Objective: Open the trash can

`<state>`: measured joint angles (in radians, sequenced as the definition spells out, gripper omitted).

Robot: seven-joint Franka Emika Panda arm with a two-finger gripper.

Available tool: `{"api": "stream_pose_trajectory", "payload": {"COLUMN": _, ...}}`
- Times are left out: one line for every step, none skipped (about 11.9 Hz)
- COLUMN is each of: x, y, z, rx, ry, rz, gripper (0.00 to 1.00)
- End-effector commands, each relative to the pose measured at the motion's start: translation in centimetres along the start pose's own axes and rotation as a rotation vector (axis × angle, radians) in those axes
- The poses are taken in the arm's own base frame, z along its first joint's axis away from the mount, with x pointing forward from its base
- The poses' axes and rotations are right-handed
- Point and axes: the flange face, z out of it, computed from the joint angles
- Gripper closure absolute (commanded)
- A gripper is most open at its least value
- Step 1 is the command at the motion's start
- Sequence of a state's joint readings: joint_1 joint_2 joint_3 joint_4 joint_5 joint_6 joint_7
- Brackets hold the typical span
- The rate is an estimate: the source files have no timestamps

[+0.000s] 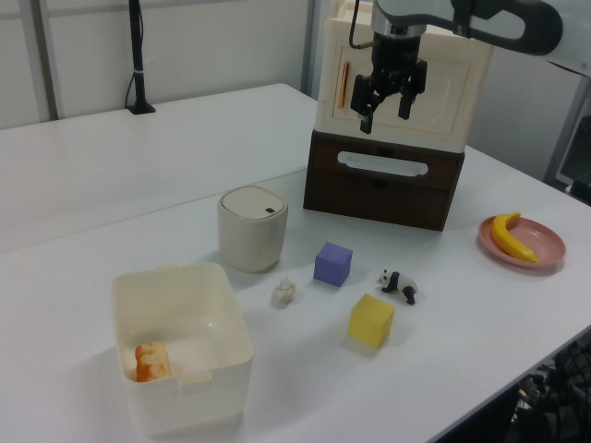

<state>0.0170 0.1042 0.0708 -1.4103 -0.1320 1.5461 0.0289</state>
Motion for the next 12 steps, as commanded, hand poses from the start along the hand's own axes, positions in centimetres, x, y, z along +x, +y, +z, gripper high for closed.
{"api": "stream_pose_trajectory", "payload": {"x": -0.5, "y": -2.5, "z": -0.6, "rx": 0.018, "ry": 0.04, "rz": -0.017, "gripper": 0.0}}
{"api": "stream_pose_trajectory", "payload": {"x": -0.6, "y": -2.7, "z": -0.6, "rx": 0.019, "ry": 0.039, "rz": -0.018, "gripper": 0.0}}
{"api": "stream_pose_trajectory", "payload": {"x": -0.6, "y": -2.8, "z": -0.7, "rx": 0.019, "ry": 0.04, "rz": -0.002, "gripper": 0.0}}
{"api": "stream_pose_trajectory", "payload": {"x": -0.6, "y": -2.9, "z": -0.7, "rx": 0.019, "ry": 0.036, "rz": 0.016, "gripper": 0.0}}
{"api": "stream_pose_trajectory", "payload": {"x": -0.7, "y": -3.6, "z": -0.8, "rx": 0.02, "ry": 0.034, "rz": 0.011, "gripper": 0.0}}
{"api": "stream_pose_trajectory", "payload": {"x": -0.8, "y": -3.9, "z": -0.7, "rx": 0.018, "ry": 0.029, "rz": 0.007, "gripper": 0.0}}
{"api": "stream_pose_trajectory", "payload": {"x": -0.9, "y": -4.0, "z": -0.6, "rx": 0.017, "ry": 0.02, "rz": 0.005, "gripper": 0.0}}
{"api": "stream_pose_trajectory", "payload": {"x": -0.9, "y": -4.0, "z": -0.6, "rx": 0.015, "ry": 0.018, "rz": 0.005, "gripper": 0.0}}
{"api": "stream_pose_trajectory", "payload": {"x": -0.9, "y": -3.8, "z": -0.5, "rx": 0.015, "ry": 0.018, "rz": 0.008, "gripper": 0.0}}
{"api": "stream_pose_trajectory", "payload": {"x": -0.8, "y": -3.7, "z": -0.1, "rx": 0.012, "ry": 0.012, "rz": 0.009, "gripper": 0.0}}
{"api": "stream_pose_trajectory", "payload": {"x": -0.5, "y": -3.6, "z": 0.4, "rx": 0.012, "ry": 0.011, "rz": 0.012, "gripper": 0.0}}
{"api": "stream_pose_trajectory", "payload": {"x": -0.4, "y": -3.6, "z": 1.1, "rx": 0.008, "ry": 0.001, "rz": 0.011, "gripper": 0.0}}
